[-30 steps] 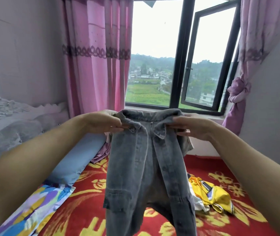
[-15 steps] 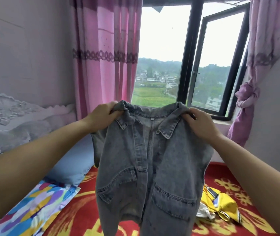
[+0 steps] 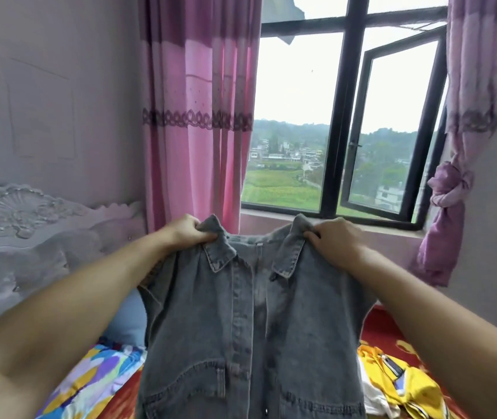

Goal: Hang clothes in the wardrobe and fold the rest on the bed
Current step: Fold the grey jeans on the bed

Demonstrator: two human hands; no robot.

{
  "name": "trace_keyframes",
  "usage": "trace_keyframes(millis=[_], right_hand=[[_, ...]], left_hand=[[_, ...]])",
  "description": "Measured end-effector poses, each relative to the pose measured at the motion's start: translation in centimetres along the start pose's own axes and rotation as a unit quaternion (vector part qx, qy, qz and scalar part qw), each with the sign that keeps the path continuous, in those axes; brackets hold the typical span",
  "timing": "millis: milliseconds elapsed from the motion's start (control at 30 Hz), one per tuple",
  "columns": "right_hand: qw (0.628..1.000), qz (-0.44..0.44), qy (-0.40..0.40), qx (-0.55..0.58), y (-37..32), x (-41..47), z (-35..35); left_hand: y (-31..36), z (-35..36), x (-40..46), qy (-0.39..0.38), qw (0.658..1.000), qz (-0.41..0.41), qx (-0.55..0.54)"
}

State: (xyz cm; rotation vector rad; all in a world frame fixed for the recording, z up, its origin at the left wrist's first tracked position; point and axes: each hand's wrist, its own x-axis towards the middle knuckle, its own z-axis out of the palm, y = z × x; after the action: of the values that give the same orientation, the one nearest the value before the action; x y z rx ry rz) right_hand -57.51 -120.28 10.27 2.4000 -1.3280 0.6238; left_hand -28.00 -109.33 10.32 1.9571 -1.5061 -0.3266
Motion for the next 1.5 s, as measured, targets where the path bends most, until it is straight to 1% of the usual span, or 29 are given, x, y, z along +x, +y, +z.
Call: trace_keyframes(millis=[133, 200, 267, 333, 400, 433, 500, 567, 600, 633, 667, 700, 733, 767, 800, 833, 867, 933, 967, 1000, 1067, 1100, 1167, 1200, 1233, 1267, 1333, 1400, 1500], right_hand=[[0.996, 0.077, -0.026, 0.049, -2.2, 0.9, 0.5], [0.991, 0.089, -0.026, 0.094, -3.2, 1.1, 0.0], [0.985, 0.072, -0.021, 0.155, -4.9, 0.9, -0.7], [0.974, 0.017, -0.019, 0.227, -7.2, 0.8, -1.4], [0.959, -0.039, -0.032, 0.28, -9.2, 0.7, -2.1], [0.944, -0.042, -0.061, 0.322, -9.7, 0.8, -2.3], [0.891, -0.029, -0.16, 0.424, -9.4, 0.8, -2.8], [0.847, -0.071, -0.236, 0.471, -8.1, 0.5, -3.0], [0.835, -0.089, -0.253, 0.481, -7.3, 0.5, -2.9], [0.826, -0.089, -0.258, 0.493, -6.5, 0.6, -2.8], [0.824, -0.078, -0.256, 0.5, -6.0, 0.5, -2.8], [0.822, -0.065, -0.253, 0.506, -5.5, 0.5, -2.8], [0.817, -0.06, -0.258, 0.512, -4.9, 0.4, -2.8], [0.807, -0.063, -0.272, 0.521, -4.4, 0.3, -2.8], [0.792, -0.075, -0.29, 0.532, -3.9, 0.1, -2.9], [0.778, -0.09, -0.309, 0.54, -3.5, -0.1, -3.0], [0.764, -0.105, -0.329, 0.544, -3.1, -0.3, -3.2], [0.746, -0.126, -0.358, 0.546, -2.6, -0.6, -3.7], [0.74, -0.13, -0.367, 0.548, -2.2, -0.7, -3.9], [0.737, -0.127, -0.372, 0.55, -1.7, -0.8, -4.1], [0.751, -0.106, -0.363, 0.541, -0.6, -1.2, -4.0], [0.778, -0.094, -0.353, 0.511, -0.1, -1.7, -3.5], [0.848, -0.077, -0.352, 0.389, 1.1, -2.9, -1.6], [0.868, -0.068, -0.36, 0.335, 1.7, -3.7, -0.3], [0.876, -0.056, -0.364, 0.312, 2.4, -4.4, 0.6], [0.874, -0.036, -0.363, 0.321, 3.3, -4.9, 1.3], [0.846, 0.0, -0.384, 0.368, 4.9, -5.4, 1.6], [0.826, -0.004, -0.425, 0.37, 6.1, -4.8, 1.1], [0.821, 0.005, -0.458, 0.34, 6.1, -3.4, 1.7]], left_hand=[[1.7, 1.7, 0.2, 0.034, 0.994, -0.057, -0.089], [3.0, 2.1, 0.0, 0.027, 0.984, -0.082, -0.158], [4.7, 2.6, -0.6, 0.001, 0.975, -0.087, -0.206], [6.6, 3.4, -1.1, -0.02, 0.961, -0.084, -0.264], [8.1, 4.0, -1.5, -0.04, 0.924, -0.086, -0.37], [8.6, 4.1, -1.5, -0.052, 0.898, -0.088, -0.427], [9.3, 3.5, -2.0, -0.088, 0.851, -0.086, -0.51], [9.5, 2.7, -2.5, -0.13, 0.819, -0.077, -0.554], [9.6, 2.4, -2.7, -0.137, 0.827, -0.065, -0.542], [9.6, 2.2, -2.8, -0.123, 0.866, -0.036, -0.482], [9.3, 1.9, -2.6, -0.074, 0.927, 0.015, -0.368], [8.8, 1.5, -2.4, -0.008, 0.975, 0.083, -0.207], [8.3, 1.0, -2.1, 0.064, 0.986, 0.153, -0.028], [7.8, 0.4, -1.7, 0.1, 0.964, 0.215, 0.116], [7.6, -0.1, -1.5, 0.082, 0.944, 0.253, 0.197], [7.7, -0.5, -1.4, 0.022, 0.94, 0.258, 0.22], [8.0, -0.8, -1.5, -0.064, 0.947, 0.243, 0.2], [8.4, -0.8, -1.3, -0.233, 0.947, 0.202, 0.088], [8.5, -0.7, -1.2, -0.29, 0.938, 0.183, 0.044], [8.6, -0.5, -1.0, -0.317, 0.933, 0.167, 0.021], [8.8, 0.3, -0.7, -0.303, 0.939, 0.162, 0.021], [8.8, 0.5, -0.3, -0.284, 0.944, 0.166, 0.024], [8.8, 0.8, 0.3, -0.251, 0.953, 0.168, 0.012], [8.7, 0.9, 0.5, -0.247, 0.955, 0.164, 0.011], [8.4, 0.9, 0.7, -0.251, 0.955, 0.156, 0.017], [8.0, 1.0, 0.9, -0.264, 0.954, 0.143, 0.026], [7.2, 1.4, 1.1, -0.301, 0.946, 0.113, 0.039], [6.8, 1.5, 1.1, -0.344, 0.933, 0.105, 0.032], [6.4, 1.4, 2.2, -0.392, 0.917, 0.072, 0.013]])
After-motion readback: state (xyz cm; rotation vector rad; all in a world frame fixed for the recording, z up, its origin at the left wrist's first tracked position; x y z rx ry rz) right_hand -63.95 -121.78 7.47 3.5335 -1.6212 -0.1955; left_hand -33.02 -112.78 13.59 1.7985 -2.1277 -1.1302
